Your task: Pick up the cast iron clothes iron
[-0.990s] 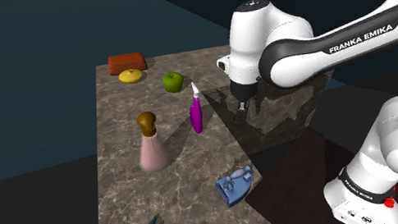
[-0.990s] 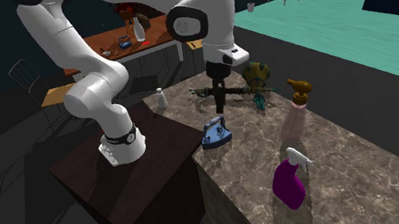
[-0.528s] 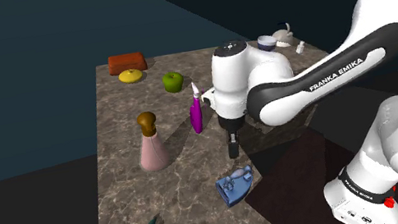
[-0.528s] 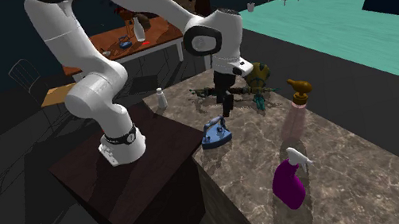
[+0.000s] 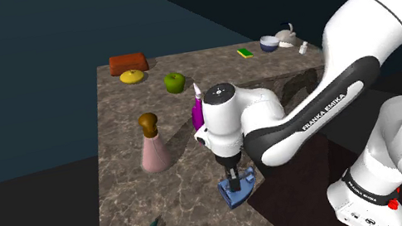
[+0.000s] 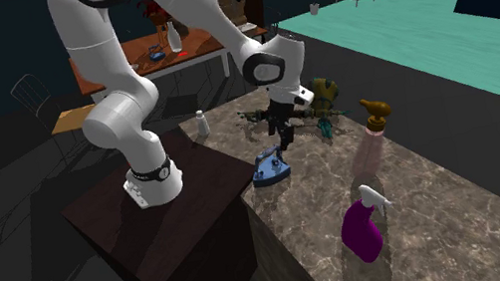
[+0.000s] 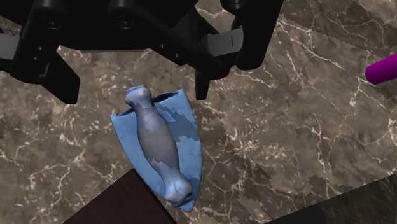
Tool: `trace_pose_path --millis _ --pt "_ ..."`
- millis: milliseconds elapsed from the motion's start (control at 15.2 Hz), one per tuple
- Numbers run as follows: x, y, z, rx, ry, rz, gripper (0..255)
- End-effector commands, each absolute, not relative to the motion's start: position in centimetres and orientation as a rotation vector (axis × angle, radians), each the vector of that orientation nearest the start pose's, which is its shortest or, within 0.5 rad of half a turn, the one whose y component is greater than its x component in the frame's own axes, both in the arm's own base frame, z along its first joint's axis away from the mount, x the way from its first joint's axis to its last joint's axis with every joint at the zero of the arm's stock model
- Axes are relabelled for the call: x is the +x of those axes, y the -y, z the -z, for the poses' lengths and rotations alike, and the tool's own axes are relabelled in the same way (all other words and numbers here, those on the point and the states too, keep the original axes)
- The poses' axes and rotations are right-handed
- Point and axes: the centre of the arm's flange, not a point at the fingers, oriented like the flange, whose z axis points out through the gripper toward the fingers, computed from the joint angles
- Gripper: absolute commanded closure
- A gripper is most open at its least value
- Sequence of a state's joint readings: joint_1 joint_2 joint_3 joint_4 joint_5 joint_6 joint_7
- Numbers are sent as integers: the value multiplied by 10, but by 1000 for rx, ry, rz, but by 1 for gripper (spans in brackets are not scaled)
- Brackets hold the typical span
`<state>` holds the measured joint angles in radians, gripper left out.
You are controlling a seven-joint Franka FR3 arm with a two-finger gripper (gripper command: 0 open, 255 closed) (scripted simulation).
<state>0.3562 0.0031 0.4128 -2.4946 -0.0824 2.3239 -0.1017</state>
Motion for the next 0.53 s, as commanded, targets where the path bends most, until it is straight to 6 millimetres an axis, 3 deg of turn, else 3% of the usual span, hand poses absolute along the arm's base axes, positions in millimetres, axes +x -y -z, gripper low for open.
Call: trace_pose_path --millis 0,330,462 --pt "322 -314 -259 -2888 1468 -241 0" --pt "322 -314 -230 -2888 1468 -241 0" --pt "322 -314 -230 -2888 1468 -241 0"
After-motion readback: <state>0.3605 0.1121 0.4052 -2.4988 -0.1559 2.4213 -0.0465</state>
